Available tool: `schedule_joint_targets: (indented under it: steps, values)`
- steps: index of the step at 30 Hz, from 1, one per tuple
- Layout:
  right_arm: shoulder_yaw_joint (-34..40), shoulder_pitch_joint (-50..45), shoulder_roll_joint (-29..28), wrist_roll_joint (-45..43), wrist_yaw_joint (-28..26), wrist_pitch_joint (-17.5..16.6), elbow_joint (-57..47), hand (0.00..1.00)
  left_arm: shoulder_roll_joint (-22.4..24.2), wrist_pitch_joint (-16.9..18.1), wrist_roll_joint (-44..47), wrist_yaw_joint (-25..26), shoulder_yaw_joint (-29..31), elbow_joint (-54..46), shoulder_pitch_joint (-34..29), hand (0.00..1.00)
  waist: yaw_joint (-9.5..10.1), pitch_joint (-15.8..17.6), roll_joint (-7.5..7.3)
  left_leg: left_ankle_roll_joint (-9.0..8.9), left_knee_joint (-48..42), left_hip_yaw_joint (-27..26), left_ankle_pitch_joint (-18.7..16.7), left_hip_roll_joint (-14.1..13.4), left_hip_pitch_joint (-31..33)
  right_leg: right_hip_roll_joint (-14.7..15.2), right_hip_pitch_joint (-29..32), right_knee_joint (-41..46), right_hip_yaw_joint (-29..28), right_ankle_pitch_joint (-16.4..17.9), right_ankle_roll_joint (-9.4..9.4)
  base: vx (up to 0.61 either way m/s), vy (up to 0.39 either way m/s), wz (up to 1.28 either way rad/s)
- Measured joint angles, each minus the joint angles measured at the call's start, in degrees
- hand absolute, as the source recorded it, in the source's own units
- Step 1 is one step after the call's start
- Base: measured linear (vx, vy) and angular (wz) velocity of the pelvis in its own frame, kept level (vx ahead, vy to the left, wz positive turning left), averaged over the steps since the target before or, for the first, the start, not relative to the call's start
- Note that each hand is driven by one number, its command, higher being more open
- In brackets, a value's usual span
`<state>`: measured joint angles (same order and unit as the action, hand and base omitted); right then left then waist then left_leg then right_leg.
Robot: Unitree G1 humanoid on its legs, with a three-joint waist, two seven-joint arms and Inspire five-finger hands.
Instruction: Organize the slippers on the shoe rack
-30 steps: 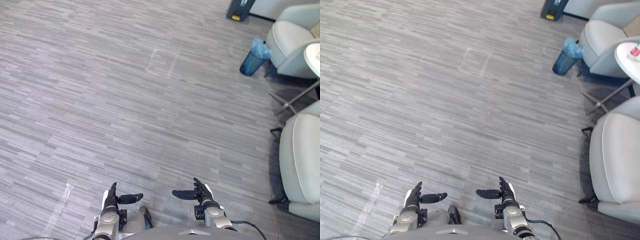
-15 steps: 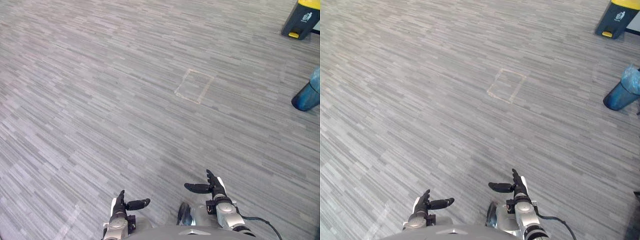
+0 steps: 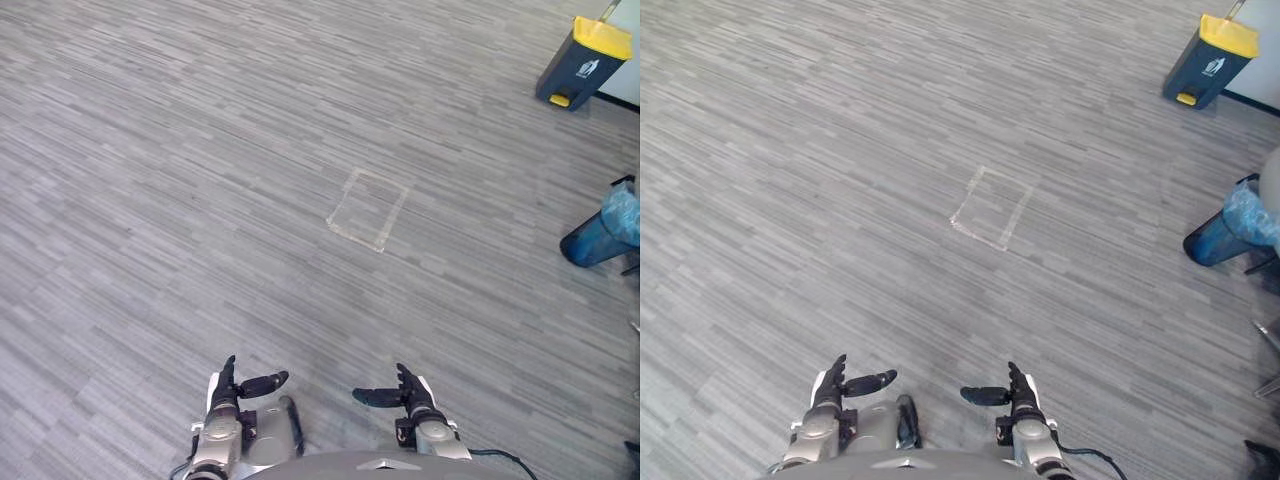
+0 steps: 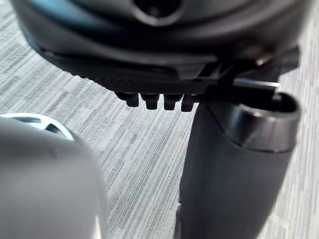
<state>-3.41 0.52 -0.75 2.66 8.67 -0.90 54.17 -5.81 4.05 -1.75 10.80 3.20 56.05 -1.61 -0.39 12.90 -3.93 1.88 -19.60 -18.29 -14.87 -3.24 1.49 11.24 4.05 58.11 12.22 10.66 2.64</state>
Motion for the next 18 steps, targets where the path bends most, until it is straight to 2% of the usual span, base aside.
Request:
schedule_joint_targets:
  steps: [1,2,4,5,6,7,8,10,11,12,13,14,15,16,17,18]
  values:
    - [-0.1,0.4,0.2,0.1,0.0,-0.2,-0.4,1.00,0.1,0.0,0.0,0.2,-0.7,0.3,-0.1,1.00,-0.40,0.7,1.21,-0.37,2.2,-0.1,-0.3,-0.4,-3.7,-0.2,2.4,0.5,1.0,1.9,-1.28,0.61,0.017,-0.03]
    - [-0.1,1.5,0.6,0.2,-0.1,-0.8,-1.1,1.00,0.1,-0.2,0.0,0.3,-1.4,0.5,-0.2,1.00,-1.18,1.6,2.74,-0.51,5.4,-0.2,-0.2,-1.6,-9.0,-1.4,6.7,-3.8,3.3,4.9,-3.81,0.73,-0.024,0.08]
    - [-0.2,2.3,1.0,0.3,-0.3,-1.5,-1.9,1.00,0.1,-0.1,0.0,0.5,-1.9,0.5,0.1,1.00,-1.47,1.9,3.56,-0.54,6.7,-0.3,-0.2,-2.9,-11.4,-2.6,10.8,-11.1,5.6,5.7,-4.48,0.56,-0.078,0.20]
    - [-0.2,2.8,1.2,0.7,-0.5,-1.7,-2.3,1.00,0.1,-0.2,0.0,0.5,-2.1,0.5,0.2,1.00,-1.60,2.0,3.72,-0.60,7.4,-0.2,-0.2,-4.1,-13.1,-3.9,13.8,-20.2,6.7,4.8,-3.88,0.65,-0.152,0.30]
    - [-0.3,2.9,1.2,0.7,-0.7,-1.8,-2.6,1.00,0.0,-0.2,0.0,0.4,-2.2,0.5,0.1,1.00,-1.67,1.9,3.54,-1.63,8.2,-0.3,-0.4,-4.7,-14.8,-4.9,15.1,-30.3,6.9,1.1,-3.26,0.65,-0.152,0.40]
    - [-0.6,2.8,1.3,0.7,-0.8,-1.9,-2.6,1.00,0.0,-0.2,-0.1,0.4,-2.3,0.6,-0.3,1.00,-1.98,1.5,2.80,-4.07,8.7,-0.2,-0.8,-4.6,-16.6,-5.9,14.8,-37.6,6.8,-7.4,-3.94,0.72,-0.201,0.30]
    - [-0.8,3.2,2.4,0.9,-1.0,-1.8,-1.8,1.00,1.0,-0.4,-0.2,0.2,-2.2,1.7,-0.6,1.00,-1.99,1.4,5.22,-6.24,9.3,0.0,-1.3,-7.6,-19.1,-9.0,12.6,-39.9,6.9,-13.5,-6.53,0.71,-0.196,-0.05]
    - [-0.2,4.5,2.3,1.4,-0.9,-1.4,-1.5,1.00,1.9,-0.4,-0.9,-0.6,-2.3,2.7,-0.2,1.00,-1.10,1.1,5.16,-5.44,10.0,0.8,3.3,-6.6,-19.5,-9.3,13.5,-36.2,4.7,-9.1,-7.26,0.71,-0.204,-0.22]
    - [1.4,3.4,3.3,1.7,-0.7,-0.3,-1.6,1.00,3.2,-0.3,-1.9,-1.2,-2.5,2.6,0.2,1.00,-2.44,1.0,5.16,-8.21,6.2,3.5,10.3,-6.2,-20.4,-6.9,12.5,-29.4,5.5,-4.4,-8.00,0.55,-0.189,0.19]
    - [1.5,2.5,3.5,1.7,-0.7,-0.2,-1.9,1.00,3.5,-0.2,-2.3,-1.1,-2.2,2.5,0.3,1.00,-2.95,0.9,5.11,-9.09,1.4,4.6,12.2,-6.7,-19.3,-6.5,11.0,-28.6,6.8,-2.9,-7.57,0.75,-0.301,0.35]
    - [1.5,0.5,3.4,1.8,-0.8,0.2,-2.7,1.00,3.7,-0.1,-2.4,-1.1,-1.5,1.9,-0.1,1.00,-2.78,0.1,4.51,-9.26,-7.8,5.3,14.9,-7.8,-16.4,-6.5,6.4,-32.3,7.1,-0.4,-6.20,0.40,-0.190,0.18]
    - [1.5,-0.3,3.5,1.8,-0.8,0.2,-3.3,1.00,3.8,0.0,-2.4,-1.0,-0.8,1.4,-0.2,1.00,-2.54,0.0,4.58,-9.67,-14.0,5.4,14.7,-9.1,-14.0,-7.2,4.2,-34.7,6.9,0.6,-5.91,0.49,-0.184,-0.13]
    - [1.8,-0.7,3.4,1.7,-0.6,0.4,-4.0,1.00,4.8,0.4,-2.5,-0.8,1.5,0.3,-0.4,1.00,-2.06,0.0,6.59,-10.17,-31.5,4.8,10.8,-14.2,-6.7,-10.3,-0.2,-38.3,6.6,0.6,-6.40,0.48,-0.093,-0.30]
    - [2.0,-1.0,2.7,1.7,-0.5,0.6,-4.0,1.00,5.0,0.3,-2.4,-1.0,2.8,-0.3,-0.5,1.00,-1.63,-0.1,6.52,-9.46,-38.7,3.5,6.7,-16.6,-2.0,-11.8,-4.5,-41.4,6.2,0.7,-6.58,0.54,-0.073,-0.40]
    - [2.3,-1.5,1.6,1.7,-0.5,0.7,-3.9,1.00,4.2,0.3,-2.5,-1.1,2.7,-1.3,-0.5,1.00,-1.06,-0.4,5.26,-8.68,-38.4,1.3,3.3,-16.8,1.6,-12.0,-8.1,-44.2,5.5,0.6,-6.49,0.51,-0.039,-0.38]
    - [2.3,-1.4,1.0,1.7,-0.5,0.7,-3.8,1.00,3.6,0.4,-2.5,-1.1,2.8,-2.1,-0.5,1.00,-0.45,-0.6,4.33,-7.80,-34.3,-0.6,0.8,-15.9,4.1,-11.6,-10.4,-46.1,4.4,0.6,-6.34,0.40,-0.008,-0.41]
